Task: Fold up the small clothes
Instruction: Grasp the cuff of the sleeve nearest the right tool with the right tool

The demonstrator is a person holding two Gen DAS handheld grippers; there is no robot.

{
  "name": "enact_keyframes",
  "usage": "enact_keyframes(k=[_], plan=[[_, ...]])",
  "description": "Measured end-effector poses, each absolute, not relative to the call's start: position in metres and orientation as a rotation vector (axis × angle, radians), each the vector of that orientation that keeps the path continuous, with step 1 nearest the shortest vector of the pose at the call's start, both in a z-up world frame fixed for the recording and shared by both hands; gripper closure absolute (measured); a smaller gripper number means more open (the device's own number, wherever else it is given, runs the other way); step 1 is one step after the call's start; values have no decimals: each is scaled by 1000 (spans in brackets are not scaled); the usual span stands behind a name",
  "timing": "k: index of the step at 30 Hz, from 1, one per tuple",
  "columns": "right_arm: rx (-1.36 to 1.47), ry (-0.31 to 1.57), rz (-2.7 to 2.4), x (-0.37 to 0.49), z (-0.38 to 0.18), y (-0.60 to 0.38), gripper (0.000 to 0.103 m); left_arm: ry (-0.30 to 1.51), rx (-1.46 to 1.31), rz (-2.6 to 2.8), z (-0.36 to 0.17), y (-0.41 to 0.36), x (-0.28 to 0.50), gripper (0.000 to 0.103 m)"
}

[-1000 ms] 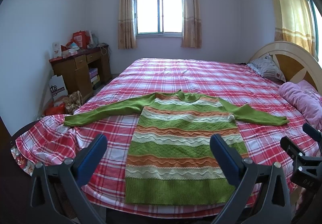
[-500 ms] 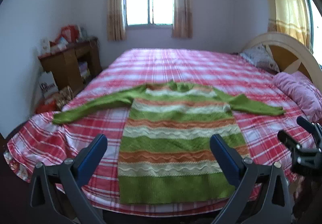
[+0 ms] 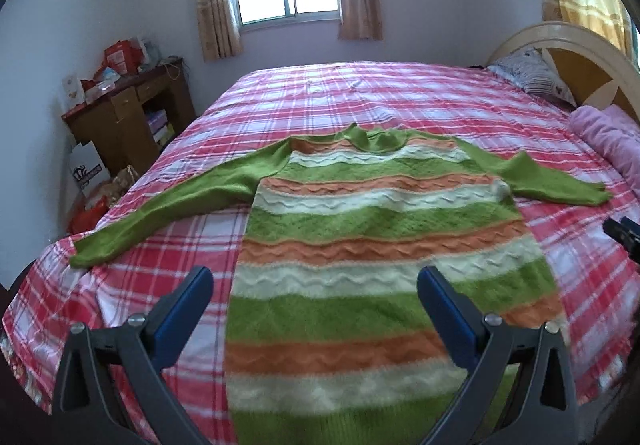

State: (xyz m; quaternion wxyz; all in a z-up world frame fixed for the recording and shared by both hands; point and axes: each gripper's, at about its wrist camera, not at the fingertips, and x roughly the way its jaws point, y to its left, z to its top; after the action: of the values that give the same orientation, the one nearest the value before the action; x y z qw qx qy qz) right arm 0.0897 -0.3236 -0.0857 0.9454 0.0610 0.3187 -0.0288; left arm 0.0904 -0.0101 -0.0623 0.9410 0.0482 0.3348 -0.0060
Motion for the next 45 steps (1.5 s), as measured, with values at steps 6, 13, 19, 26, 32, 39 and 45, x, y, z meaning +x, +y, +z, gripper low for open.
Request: enact_keyframes(k=[6,13,19,26,32,39,45], plan=[[203,755,-205,126,-105,-402,1,680,123,40,-89,-14,136,0],[307,774,-366,140,-117,-497,1,718,119,94,-115,-8,177,0],[388,778,-456,154,-125,-566,8,744,111,155,-130,-2,203,0],[479,793,-488,183,-130,-623,37,782,52,208,-142,18,217,0],[490,842,-433,207,-138,-626,73,807,28,206,-151,21,215,0],[478,752,-365,201,-109,-609,91,801,-37,185,-145,29,201,0],[438,650,-324,195,-46,-590,92,789,-55,170,-139,32,191,0]])
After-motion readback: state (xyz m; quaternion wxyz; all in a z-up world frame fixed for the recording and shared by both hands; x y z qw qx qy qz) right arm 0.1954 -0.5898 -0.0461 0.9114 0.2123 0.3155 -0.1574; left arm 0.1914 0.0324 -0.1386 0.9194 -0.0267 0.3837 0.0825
